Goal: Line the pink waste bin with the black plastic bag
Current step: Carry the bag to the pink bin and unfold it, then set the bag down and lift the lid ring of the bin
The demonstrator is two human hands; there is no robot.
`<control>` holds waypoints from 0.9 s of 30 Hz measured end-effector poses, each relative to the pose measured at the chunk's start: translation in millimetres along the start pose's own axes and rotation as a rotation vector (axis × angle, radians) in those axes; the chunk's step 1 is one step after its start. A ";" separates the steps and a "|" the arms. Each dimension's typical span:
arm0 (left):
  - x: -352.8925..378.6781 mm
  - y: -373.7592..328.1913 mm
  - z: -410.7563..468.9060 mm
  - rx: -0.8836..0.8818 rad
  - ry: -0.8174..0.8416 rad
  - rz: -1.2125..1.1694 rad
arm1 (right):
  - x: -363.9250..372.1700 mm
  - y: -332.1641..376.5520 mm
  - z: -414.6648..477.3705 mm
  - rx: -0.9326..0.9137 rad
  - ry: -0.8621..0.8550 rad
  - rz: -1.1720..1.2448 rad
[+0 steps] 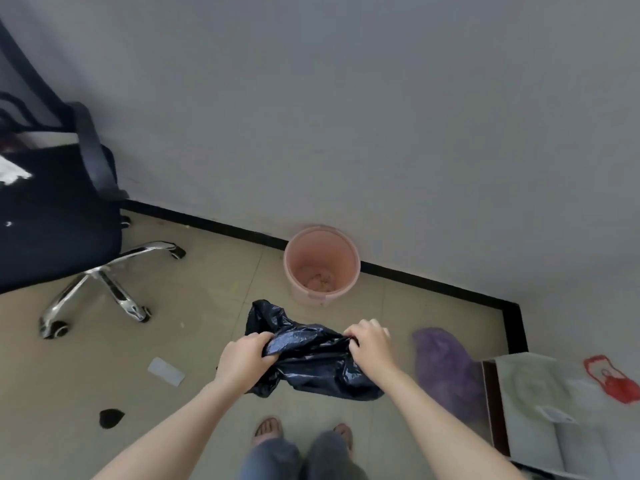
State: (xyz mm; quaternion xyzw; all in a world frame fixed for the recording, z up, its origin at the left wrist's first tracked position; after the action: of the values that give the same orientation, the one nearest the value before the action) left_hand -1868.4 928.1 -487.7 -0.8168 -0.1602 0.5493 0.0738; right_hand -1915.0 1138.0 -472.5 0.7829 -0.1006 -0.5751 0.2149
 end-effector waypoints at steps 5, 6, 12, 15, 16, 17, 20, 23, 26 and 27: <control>59.4 15.4 65.5 0.077 0.010 0.090 | 53.3 -45.8 61.2 -0.097 -0.002 -0.078; 77.6 19.9 80.7 0.096 0.015 0.114 | 69.8 -57.9 72.1 -0.122 0.001 -0.092; 206.1 44.7 168.2 0.279 -0.044 0.431 | 191.8 -133.1 118.4 -0.258 0.049 -0.320; 274.5 56.6 210.7 0.280 -0.063 0.530 | 260.2 -166.4 138.9 -0.341 0.110 -0.444; 295.8 58.8 223.2 0.288 -0.071 0.563 | 282.4 -177.4 145.7 -0.362 0.123 -0.480; 315.2 61.9 234.6 0.289 -0.066 0.587 | 302.7 -187.8 153.2 -0.372 0.130 -0.522; 359.8 73.2 264.9 0.252 -0.045 0.586 | 352.4 -216.6 172.2 -0.357 0.142 -0.587; 378.9 76.4 272.2 0.155 0.067 0.611 | 379.9 -237.9 183.3 -0.236 0.187 -0.518; 393.3 79.2 265.8 0.064 0.126 0.595 | 387.2 -243.6 180.4 -0.142 0.302 -0.398; 400.1 79.6 263.5 0.053 0.166 0.596 | 390.4 -245.8 178.4 -0.126 0.353 -0.377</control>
State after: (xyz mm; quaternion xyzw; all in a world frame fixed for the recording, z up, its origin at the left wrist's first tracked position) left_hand -1958.6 976.1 -962.5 -0.8677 0.1073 0.4821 -0.0566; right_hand -1981.2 1158.7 -962.3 0.8611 0.1218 -0.4648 0.1665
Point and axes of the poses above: each hand's wrist, its own z-axis towards the middle knuckle, its own x-axis out of the palm, y = z × x, the point moved 7 cm from there along z, towards the middle knuckle, and after that the axes turned 7 degrees about z, right-handed, at the moved point
